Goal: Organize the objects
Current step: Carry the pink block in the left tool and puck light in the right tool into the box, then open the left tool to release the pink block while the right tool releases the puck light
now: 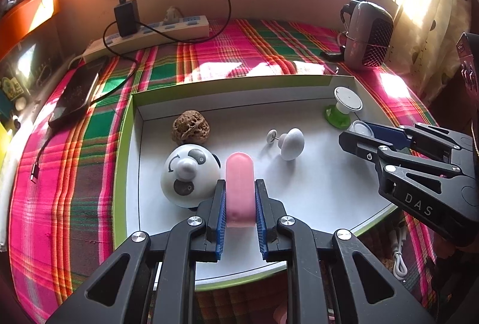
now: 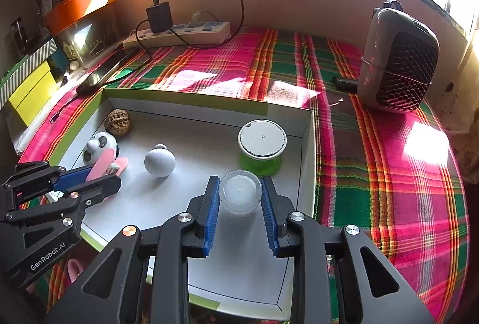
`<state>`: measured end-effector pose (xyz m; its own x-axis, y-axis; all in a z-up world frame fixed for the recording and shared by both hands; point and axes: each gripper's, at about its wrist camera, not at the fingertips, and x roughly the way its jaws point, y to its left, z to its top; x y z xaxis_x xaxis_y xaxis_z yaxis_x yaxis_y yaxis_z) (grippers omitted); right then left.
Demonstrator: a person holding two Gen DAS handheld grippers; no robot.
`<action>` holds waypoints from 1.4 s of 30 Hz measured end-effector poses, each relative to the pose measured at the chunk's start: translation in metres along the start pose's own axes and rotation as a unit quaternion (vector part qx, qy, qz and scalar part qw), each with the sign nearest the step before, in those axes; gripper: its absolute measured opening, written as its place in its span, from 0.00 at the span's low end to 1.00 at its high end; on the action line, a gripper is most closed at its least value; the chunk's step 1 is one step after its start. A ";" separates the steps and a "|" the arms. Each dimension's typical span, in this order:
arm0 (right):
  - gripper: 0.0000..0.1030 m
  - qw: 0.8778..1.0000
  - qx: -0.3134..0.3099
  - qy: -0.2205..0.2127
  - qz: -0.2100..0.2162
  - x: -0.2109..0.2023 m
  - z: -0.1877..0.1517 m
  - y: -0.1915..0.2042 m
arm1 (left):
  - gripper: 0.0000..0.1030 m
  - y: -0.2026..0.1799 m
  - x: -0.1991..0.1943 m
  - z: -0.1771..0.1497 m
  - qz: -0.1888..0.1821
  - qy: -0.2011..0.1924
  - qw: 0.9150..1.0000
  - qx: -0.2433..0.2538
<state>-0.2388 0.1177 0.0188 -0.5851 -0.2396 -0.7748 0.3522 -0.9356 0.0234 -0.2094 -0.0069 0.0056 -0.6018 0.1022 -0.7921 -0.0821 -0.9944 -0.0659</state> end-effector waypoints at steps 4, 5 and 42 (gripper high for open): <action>0.28 1.000 -0.007 -0.003 -0.007 0.002 0.001 0.001 | 0.15 0.001 0.003 0.004 0.002 -0.001 1.000 0.000; 0.28 1.000 -0.007 -0.002 -0.007 0.002 0.001 0.001 | 0.15 0.001 0.003 0.005 0.003 0.000 1.000 -0.001; 0.34 1.000 -0.019 -0.008 -0.021 0.007 0.002 0.006 | 0.24 0.004 0.007 0.013 0.001 -0.004 1.000 -0.009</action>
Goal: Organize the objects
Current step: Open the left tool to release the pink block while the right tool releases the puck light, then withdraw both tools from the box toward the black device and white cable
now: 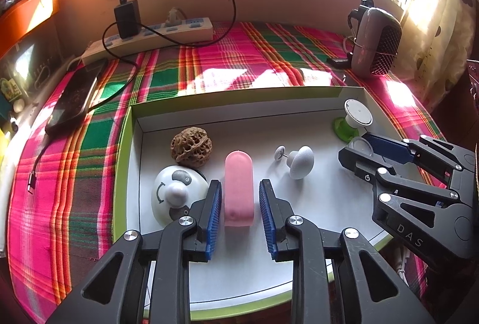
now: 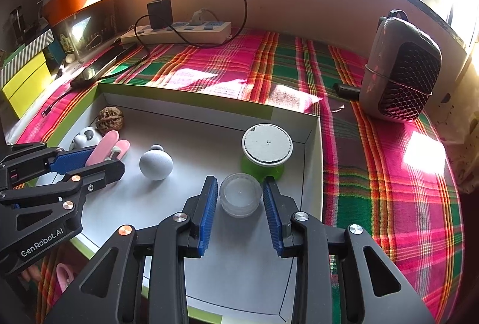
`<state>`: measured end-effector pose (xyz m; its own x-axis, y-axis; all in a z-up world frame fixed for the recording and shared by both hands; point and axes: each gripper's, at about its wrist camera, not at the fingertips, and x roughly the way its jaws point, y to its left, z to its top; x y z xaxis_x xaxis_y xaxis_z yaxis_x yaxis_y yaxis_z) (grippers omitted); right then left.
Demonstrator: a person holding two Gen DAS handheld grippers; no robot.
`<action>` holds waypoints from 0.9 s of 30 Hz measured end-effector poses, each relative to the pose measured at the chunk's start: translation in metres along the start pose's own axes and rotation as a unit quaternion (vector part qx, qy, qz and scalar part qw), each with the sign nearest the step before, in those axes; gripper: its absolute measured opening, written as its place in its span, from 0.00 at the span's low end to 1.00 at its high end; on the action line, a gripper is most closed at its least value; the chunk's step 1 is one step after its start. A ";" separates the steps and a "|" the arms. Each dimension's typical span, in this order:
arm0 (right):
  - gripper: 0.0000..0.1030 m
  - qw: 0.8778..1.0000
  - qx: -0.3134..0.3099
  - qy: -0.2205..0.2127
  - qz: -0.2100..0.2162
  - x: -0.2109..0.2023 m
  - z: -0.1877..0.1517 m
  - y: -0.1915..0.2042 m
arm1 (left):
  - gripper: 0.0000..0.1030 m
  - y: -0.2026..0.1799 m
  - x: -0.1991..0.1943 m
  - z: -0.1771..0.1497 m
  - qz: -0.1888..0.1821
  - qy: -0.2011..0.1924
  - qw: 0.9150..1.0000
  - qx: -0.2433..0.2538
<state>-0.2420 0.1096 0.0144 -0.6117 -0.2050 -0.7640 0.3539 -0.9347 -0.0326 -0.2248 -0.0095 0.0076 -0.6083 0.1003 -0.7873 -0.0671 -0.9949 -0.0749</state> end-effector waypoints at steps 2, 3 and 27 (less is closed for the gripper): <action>0.36 1.000 0.001 -0.001 0.001 -0.001 0.000 0.000 | 0.26 0.000 0.000 0.000 0.001 0.001 1.000 0.001; 0.37 1.000 0.001 -0.002 0.000 -0.001 0.000 0.000 | 0.26 0.000 -0.001 -0.001 0.000 0.001 1.000 0.002; 0.38 0.999 0.013 -0.032 -0.004 -0.036 -0.006 0.005 | 0.28 -0.001 -0.036 -0.011 0.000 -0.029 1.000 0.009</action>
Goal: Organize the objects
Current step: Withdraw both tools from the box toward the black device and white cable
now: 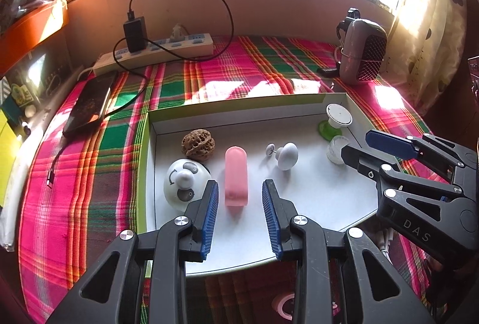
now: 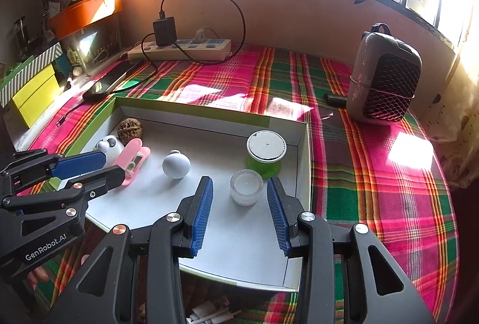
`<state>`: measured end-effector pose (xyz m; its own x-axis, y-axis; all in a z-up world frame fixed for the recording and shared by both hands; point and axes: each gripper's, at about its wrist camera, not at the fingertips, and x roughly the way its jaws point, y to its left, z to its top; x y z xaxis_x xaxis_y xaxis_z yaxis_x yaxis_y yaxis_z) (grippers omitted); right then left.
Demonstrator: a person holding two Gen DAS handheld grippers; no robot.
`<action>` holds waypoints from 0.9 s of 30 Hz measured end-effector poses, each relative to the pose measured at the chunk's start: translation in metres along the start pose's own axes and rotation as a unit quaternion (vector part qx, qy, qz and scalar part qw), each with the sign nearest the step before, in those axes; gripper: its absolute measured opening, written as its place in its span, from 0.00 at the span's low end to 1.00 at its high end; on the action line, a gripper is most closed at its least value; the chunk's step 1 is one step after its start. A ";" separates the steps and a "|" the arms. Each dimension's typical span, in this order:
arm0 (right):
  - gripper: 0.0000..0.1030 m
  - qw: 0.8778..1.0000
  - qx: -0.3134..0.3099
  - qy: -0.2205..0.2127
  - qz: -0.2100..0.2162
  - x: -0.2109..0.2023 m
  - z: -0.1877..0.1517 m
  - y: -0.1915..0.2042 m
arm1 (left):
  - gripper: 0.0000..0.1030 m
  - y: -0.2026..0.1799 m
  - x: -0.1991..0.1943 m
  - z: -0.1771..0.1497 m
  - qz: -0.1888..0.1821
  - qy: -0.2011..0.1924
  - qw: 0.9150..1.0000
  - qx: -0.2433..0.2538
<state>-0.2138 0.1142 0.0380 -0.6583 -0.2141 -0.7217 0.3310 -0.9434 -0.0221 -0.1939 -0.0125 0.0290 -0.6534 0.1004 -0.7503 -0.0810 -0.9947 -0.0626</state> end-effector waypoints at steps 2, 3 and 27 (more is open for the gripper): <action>0.38 1.000 0.001 -0.003 -0.001 -0.005 -0.001 0.001 | 0.28 0.000 -0.005 -0.002 0.000 -0.003 1.000 -0.001; 0.38 1.000 0.000 -0.005 -0.003 -0.008 -0.002 0.002 | 0.28 -0.001 -0.007 -0.004 -0.001 -0.005 1.000 -0.001; 0.38 0.999 0.037 -0.023 -0.013 -0.070 -0.055 -0.004 | 0.28 -0.017 -0.064 -0.067 -0.070 -0.011 0.997 0.036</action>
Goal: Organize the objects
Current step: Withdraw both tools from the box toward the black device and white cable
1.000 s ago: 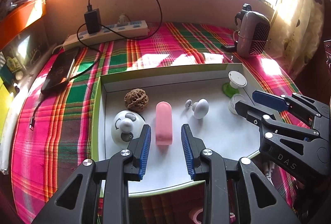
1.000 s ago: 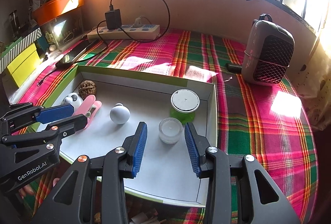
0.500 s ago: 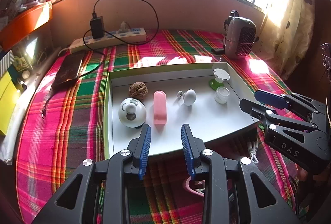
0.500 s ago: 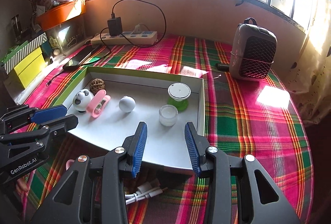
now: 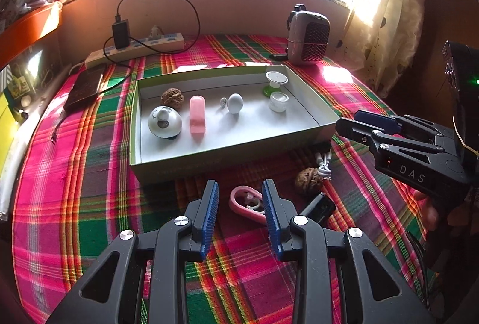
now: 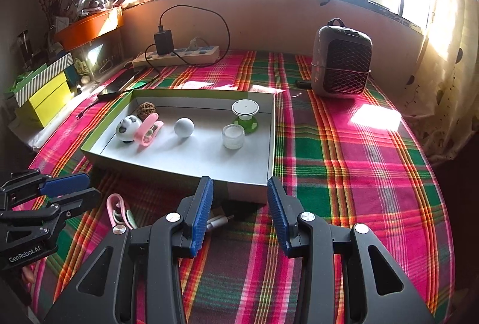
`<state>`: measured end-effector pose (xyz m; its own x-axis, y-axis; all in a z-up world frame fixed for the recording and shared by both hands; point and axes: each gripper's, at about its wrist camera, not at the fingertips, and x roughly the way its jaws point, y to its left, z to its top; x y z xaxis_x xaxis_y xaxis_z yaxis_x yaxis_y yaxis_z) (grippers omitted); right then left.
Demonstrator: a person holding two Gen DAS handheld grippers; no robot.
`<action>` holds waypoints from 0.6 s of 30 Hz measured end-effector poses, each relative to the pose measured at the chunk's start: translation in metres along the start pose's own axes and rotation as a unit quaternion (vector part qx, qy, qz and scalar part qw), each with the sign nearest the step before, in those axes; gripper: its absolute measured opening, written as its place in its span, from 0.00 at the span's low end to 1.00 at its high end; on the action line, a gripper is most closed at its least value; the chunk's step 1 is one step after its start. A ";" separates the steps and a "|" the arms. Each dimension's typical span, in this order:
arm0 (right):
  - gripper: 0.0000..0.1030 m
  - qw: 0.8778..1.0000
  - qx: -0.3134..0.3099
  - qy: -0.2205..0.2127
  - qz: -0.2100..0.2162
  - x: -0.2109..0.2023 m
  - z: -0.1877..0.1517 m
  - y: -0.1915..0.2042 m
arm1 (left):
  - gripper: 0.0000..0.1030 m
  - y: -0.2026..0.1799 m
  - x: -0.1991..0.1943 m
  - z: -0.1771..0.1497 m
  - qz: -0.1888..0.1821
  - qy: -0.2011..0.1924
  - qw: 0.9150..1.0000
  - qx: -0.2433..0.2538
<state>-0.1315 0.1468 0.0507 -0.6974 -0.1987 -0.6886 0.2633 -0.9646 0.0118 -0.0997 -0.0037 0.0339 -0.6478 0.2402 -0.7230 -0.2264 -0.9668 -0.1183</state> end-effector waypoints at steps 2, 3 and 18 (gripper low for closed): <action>0.38 1.000 0.000 0.000 0.000 -0.005 -0.005 -0.001 | 0.28 -0.006 -0.002 -0.003 -0.014 -0.004 1.000 0.011; 0.38 1.000 0.000 0.000 0.000 -0.007 -0.007 -0.001 | 0.28 -0.008 -0.004 -0.004 -0.022 -0.004 1.000 0.014; 0.38 1.000 0.024 -0.003 -0.010 -0.025 -0.027 -0.015 | 0.29 -0.050 0.004 -0.017 -0.069 0.024 0.993 0.094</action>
<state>-0.1000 0.1706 0.0484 -0.7060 -0.1797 -0.6850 0.2173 -0.9756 0.0320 -0.0785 0.0446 0.0248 -0.5668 0.3601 -0.7410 -0.4449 -0.8908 -0.0927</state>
